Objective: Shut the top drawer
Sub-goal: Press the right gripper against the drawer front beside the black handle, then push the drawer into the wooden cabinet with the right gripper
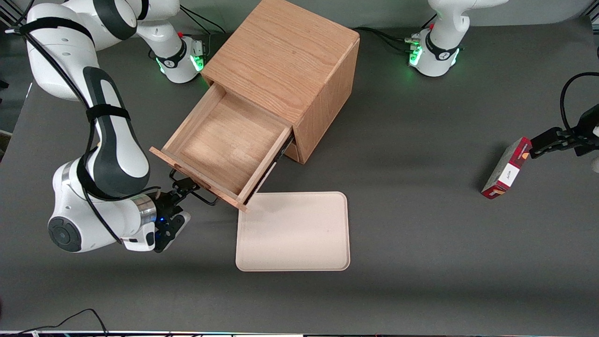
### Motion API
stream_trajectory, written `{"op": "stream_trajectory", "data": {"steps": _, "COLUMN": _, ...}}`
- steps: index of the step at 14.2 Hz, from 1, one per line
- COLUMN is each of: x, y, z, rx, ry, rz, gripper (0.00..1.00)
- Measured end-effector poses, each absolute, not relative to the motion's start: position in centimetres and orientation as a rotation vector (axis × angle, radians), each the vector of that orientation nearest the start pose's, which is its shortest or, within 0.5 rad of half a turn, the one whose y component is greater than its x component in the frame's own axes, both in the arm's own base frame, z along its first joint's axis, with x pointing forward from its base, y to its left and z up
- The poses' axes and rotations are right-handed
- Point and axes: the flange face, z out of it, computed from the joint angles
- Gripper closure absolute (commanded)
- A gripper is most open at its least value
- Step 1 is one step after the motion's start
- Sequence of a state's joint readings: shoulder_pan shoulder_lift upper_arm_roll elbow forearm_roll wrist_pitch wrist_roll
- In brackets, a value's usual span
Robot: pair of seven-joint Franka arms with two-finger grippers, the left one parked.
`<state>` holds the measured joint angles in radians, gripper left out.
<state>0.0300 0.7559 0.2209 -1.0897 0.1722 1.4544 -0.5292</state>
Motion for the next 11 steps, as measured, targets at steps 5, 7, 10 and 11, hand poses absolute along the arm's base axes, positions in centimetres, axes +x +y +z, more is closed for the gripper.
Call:
{"op": "stream_trajectory", "data": {"steps": 5, "x": 67.5, "y": 16.1, "z": 36.8, "rx": -2.520, "ry": -0.937, "rz": 0.449, "gripper": 0.00}}
{"op": "stream_trajectory", "data": {"steps": 7, "x": 66.3, "y": 16.4, "z": 37.2, "rx": -2.519, "ry": -0.931, "rz": 0.450, "gripper": 0.00}}
{"op": "stream_trajectory", "data": {"steps": 10, "x": 64.5, "y": 17.0, "z": 37.4, "rx": -2.512, "ry": -0.912, "rz": 0.445, "gripper": 0.00}}
{"op": "stream_trajectory", "data": {"steps": 11, "x": 63.9, "y": 17.0, "z": 37.4, "rx": -2.513, "ry": -0.906, "rz": 0.442, "gripper": 0.00}}
